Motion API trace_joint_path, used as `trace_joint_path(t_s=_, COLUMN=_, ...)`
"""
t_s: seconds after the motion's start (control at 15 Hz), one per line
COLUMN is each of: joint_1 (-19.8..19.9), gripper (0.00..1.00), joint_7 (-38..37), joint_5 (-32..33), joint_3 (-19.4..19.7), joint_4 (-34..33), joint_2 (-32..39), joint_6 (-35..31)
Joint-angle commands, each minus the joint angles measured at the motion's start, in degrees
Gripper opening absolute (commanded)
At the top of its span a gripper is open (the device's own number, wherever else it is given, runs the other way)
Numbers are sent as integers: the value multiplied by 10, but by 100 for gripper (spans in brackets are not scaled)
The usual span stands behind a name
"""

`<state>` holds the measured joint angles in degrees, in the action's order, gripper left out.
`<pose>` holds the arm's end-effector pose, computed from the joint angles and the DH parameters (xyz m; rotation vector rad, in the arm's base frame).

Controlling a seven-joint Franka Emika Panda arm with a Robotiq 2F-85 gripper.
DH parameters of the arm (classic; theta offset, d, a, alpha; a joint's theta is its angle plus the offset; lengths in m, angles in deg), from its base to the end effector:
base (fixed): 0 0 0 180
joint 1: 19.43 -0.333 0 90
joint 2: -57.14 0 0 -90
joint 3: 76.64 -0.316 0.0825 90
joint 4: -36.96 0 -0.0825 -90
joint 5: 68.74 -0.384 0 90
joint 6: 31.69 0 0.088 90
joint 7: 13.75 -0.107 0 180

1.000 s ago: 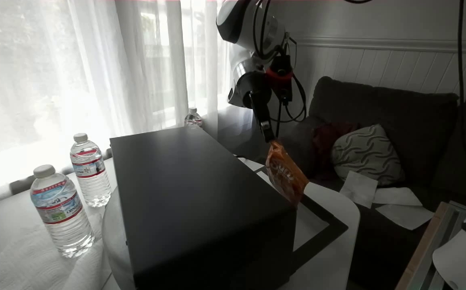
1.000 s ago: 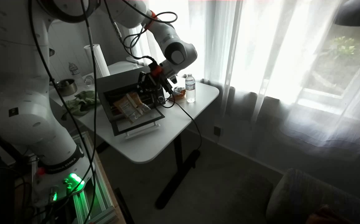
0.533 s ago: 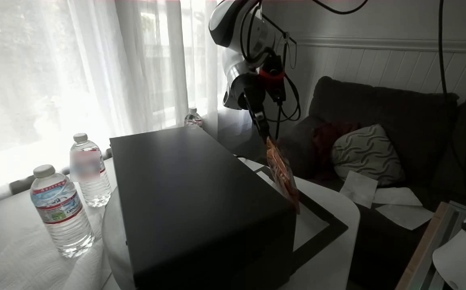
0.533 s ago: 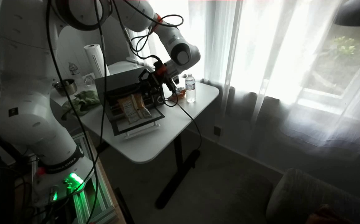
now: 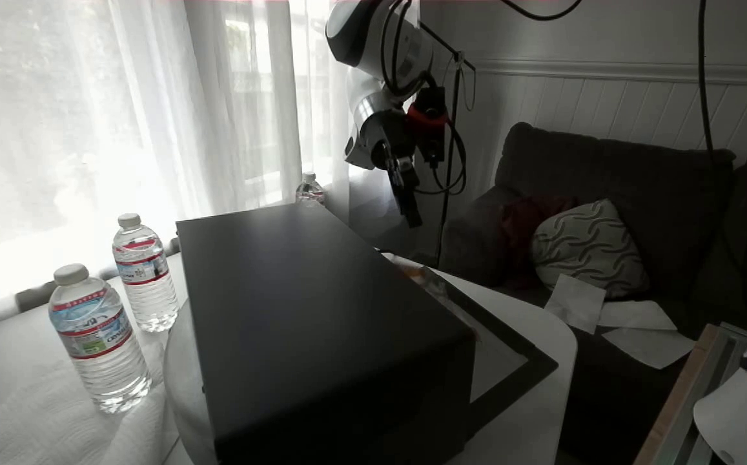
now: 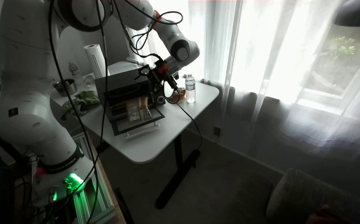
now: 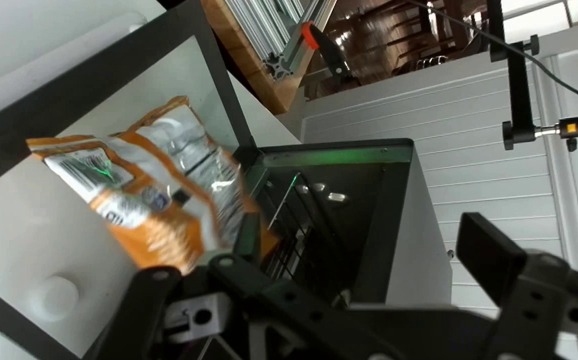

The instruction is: Put one orange packet on the microwave door

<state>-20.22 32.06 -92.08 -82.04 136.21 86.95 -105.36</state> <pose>0.5398 0.1057 0.2666 -2.0352 -0.8941 0.9062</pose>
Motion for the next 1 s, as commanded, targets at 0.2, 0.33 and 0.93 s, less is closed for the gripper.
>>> trace_joint_path(t_s=0.2, joint_1=17, gripper=100, joint_7=39, joint_5=5, joint_3=-2, joint_4=6, joint_2=-22, joint_6=-34)
trace_joint_path(t_s=0.33, joint_1=25, gripper=100, joint_7=10, joint_5=-3, joint_3=14, joint_4=36, joint_2=-51, joint_6=-92)
trace_joint_path(t_s=0.93, joint_1=43, gripper=100, joint_7=-75, joint_5=-6, joint_3=39, joint_4=212, joint_2=-232, joint_6=-313)
